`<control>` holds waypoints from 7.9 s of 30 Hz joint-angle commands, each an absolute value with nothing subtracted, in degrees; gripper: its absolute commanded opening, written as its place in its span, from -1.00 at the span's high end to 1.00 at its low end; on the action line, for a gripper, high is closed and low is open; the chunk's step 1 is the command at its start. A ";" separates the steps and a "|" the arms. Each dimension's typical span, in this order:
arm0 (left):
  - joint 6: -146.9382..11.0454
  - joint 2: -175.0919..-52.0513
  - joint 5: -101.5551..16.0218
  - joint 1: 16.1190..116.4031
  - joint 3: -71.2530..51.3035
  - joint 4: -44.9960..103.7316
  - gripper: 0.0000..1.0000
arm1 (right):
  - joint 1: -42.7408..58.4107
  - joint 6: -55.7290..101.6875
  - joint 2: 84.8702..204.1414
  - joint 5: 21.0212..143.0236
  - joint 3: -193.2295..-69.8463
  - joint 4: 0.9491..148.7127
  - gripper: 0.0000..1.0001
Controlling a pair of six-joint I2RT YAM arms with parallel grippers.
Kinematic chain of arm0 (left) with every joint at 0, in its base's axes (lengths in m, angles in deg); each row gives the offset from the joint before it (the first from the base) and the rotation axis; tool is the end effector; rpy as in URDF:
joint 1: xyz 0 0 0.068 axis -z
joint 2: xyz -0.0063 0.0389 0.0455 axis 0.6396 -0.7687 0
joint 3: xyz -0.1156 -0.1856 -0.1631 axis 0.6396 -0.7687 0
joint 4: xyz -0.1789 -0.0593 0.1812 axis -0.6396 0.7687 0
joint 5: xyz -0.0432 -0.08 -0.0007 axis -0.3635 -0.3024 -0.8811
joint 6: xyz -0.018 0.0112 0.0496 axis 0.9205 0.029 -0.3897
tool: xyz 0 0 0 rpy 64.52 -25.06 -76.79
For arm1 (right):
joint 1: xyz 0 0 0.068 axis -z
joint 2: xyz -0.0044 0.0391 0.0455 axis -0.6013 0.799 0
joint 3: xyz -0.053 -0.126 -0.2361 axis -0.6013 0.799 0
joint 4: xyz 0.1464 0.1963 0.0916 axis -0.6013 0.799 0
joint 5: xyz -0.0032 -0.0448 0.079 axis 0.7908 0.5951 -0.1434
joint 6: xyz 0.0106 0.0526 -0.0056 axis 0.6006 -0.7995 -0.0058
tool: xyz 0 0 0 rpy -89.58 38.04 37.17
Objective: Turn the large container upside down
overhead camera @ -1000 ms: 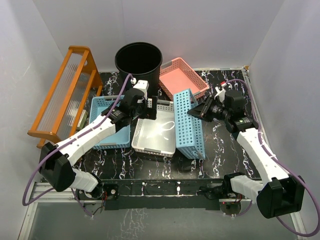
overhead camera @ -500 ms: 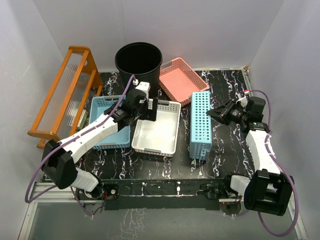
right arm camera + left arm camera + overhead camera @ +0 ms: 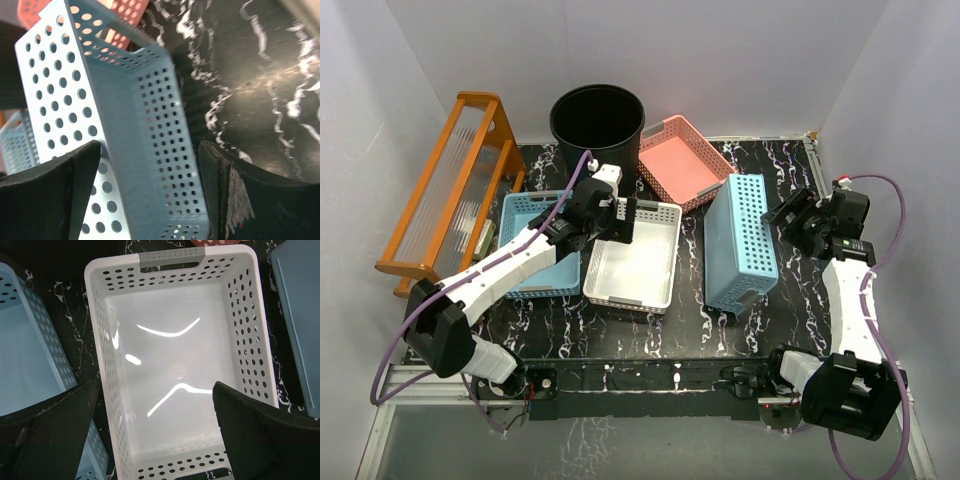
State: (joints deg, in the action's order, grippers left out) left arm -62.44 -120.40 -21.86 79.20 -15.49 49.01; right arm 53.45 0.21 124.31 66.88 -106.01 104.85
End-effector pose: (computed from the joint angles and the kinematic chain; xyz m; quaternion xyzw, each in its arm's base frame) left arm 0.2580 -0.2019 0.3076 0.1179 0.8675 -0.1388 0.4628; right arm 0.2183 -0.0502 0.2867 0.2748 0.8540 0.2249 0.3803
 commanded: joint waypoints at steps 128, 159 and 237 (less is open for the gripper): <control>-51.23 -148.69 -33.38 95.76 11.23 59.97 1.00 | 27.12 -0.95 124.51 95.29 -126.72 110.18 -0.96; 6.08 -133.45 -86.72 78.79 -22.03 -13.74 1.00 | 27.12 2.01 120.58 116.26 -134.40 112.47 -0.96; -47.12 -112.95 -41.00 61.12 -11.11 50.73 -0.97 | -19.54 -1.70 146.19 96.05 -118.79 113.93 1.00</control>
State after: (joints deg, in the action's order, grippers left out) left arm -45.29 -116.34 -42.38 61.15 -9.55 54.43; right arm -19.29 -4.27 145.47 92.89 -110.97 116.30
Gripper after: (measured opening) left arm 0.985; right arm 0.042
